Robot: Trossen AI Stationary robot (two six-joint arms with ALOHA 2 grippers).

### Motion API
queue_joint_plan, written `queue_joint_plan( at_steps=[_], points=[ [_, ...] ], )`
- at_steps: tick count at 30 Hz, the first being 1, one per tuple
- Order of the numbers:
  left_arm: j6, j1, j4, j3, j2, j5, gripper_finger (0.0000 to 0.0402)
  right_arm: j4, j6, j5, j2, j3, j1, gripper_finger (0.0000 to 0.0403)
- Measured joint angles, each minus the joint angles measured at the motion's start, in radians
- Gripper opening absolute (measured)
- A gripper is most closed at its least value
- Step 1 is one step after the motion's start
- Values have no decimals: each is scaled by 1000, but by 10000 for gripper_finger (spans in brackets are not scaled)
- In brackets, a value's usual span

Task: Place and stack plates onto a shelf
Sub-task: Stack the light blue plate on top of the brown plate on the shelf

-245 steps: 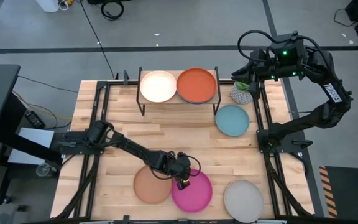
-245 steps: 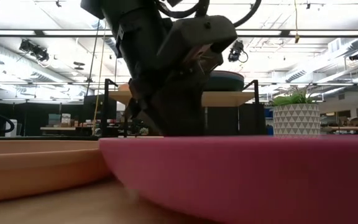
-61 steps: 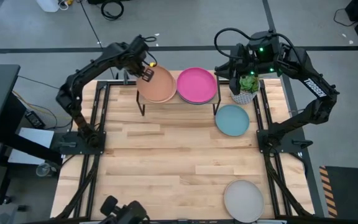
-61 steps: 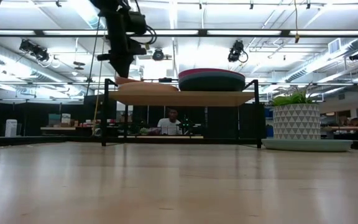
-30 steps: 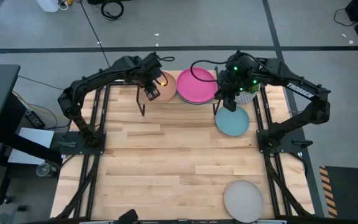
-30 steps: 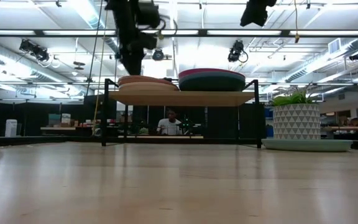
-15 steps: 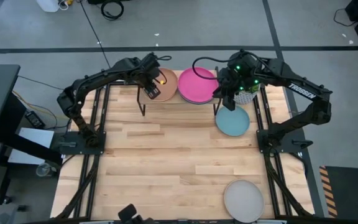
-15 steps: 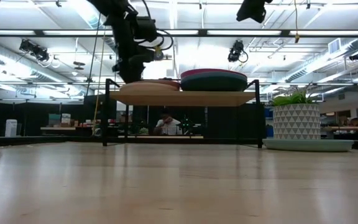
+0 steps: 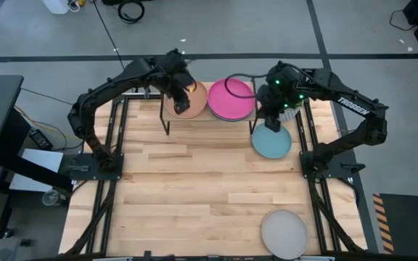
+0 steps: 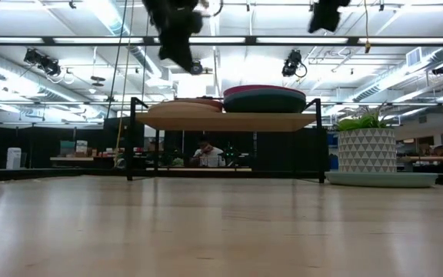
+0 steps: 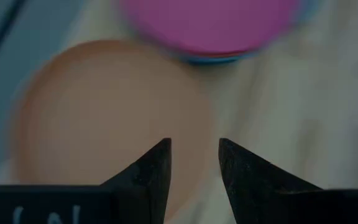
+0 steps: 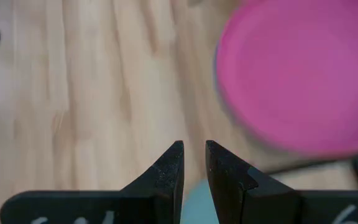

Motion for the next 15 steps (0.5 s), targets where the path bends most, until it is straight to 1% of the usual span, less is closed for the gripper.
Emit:
queue_joint_plan(
  at_steps=[2,5,11,15],
  points=[
    [17,-46,-4,3,0,16,141,-54,-10,-14,-2,-18,7,73],
    [16,-108,-26,3,0,-22,141,-87,-10,-18,-13,-101,19,73],
    [-39,-218,9,0,-7,-51,141,-27,68,-4,-31,-336,76,73],
    [-42,-284,137,-70,-59,-54,141,48,97,41,-31,-468,137,73]
  ],
)
